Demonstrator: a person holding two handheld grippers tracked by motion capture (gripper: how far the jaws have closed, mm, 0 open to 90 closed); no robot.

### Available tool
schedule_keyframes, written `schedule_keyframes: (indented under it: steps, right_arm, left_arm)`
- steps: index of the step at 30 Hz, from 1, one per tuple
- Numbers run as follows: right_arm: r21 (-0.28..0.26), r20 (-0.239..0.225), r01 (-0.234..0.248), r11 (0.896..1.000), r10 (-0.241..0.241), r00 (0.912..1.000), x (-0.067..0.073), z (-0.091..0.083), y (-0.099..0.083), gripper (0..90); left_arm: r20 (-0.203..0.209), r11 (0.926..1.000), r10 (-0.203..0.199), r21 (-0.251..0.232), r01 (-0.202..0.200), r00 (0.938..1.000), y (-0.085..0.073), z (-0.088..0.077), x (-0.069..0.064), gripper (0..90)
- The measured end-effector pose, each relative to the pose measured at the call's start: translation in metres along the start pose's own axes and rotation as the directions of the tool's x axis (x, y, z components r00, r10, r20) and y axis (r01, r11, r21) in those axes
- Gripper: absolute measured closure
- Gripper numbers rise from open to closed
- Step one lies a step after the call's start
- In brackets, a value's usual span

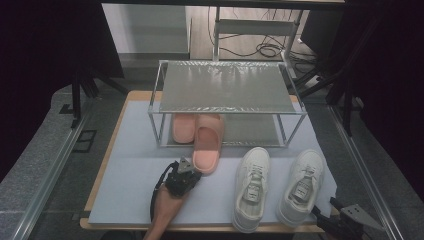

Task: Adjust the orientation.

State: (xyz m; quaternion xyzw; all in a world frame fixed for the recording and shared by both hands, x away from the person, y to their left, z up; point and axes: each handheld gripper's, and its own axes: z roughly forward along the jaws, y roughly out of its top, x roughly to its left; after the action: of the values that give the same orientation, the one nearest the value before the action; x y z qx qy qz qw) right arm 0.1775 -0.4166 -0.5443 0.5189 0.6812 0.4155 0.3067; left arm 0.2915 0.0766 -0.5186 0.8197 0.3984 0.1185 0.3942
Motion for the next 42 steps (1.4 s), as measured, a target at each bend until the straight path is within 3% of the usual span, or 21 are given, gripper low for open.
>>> schedule_keyframes:
  steps: [8,13,18,35,42]
  right_arm:
    - [-0.001,0.0,0.0,1.0,0.0,1.0,0.0,0.0,0.0,22.1]
    - [-0.002,-0.001,0.001,1.0,-0.001,1.0,0.0,0.0,0.0,22.1]
    - [-0.003,-0.001,0.001,1.0,-0.001,1.0,0.0,0.0,0.0,22.1]
    - [-0.007,0.0,0.001,1.0,-0.001,1.0,0.0,0.0,-0.001,22.1]
    - [-0.004,0.0,0.002,1.0,-0.002,1.0,0.0,0.0,-0.001,22.1]
  left_arm:
    - [0.001,0.9989,-0.002,-0.046,0.002,1.0,0.01,-0.001,-0.001,88.1]
    - [0.014,0.9984,0.018,-0.053,-0.018,0.9997,0.014,0.001,-0.008,87.4]
    - [0.009,0.998,0.014,-0.062,-0.013,0.9999,0.018,0.008,-0.009,87.4]
    - [-0.008,0.995,-0.039,-0.092,0.038,0.9992,0.027,0.024,0.011,88.4]
    - [-0.027,0.9965,-0.031,-0.079,0.028,0.9992,0.035,0.032,0.017,88.4]
